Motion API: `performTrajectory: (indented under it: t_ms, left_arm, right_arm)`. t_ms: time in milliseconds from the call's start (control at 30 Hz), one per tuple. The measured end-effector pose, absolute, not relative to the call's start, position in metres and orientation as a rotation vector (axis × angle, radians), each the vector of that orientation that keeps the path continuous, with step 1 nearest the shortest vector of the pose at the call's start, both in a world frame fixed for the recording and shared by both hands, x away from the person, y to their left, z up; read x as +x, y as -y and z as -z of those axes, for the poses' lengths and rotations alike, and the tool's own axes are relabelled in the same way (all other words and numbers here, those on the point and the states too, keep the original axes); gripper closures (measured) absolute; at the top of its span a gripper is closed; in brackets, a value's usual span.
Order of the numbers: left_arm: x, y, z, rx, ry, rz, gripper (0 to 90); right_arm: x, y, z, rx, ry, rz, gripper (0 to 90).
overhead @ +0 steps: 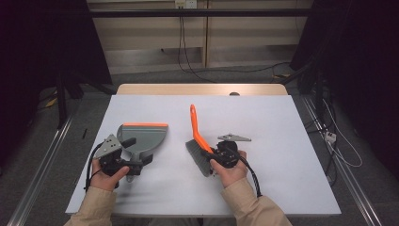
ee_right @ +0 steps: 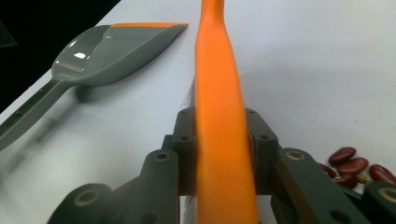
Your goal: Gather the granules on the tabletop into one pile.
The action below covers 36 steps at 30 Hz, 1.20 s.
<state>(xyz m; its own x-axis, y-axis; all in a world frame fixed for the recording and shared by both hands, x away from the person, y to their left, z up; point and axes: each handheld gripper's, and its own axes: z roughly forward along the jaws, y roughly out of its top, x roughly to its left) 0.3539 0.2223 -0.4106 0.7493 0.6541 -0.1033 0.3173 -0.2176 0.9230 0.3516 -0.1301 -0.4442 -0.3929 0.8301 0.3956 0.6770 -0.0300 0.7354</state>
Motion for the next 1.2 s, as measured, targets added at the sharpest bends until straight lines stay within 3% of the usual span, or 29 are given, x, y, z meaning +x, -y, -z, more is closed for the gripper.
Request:
performTrajectory:
  t_ms: [1200]
  left_arm:
    - [0.357, -0.217, 0.414, 1.838, -0.758, -0.362, 5.7]
  right_arm:
    - [0.345, 0.141, 0.432, 1.554, -2.082, -1.495, 71.0]
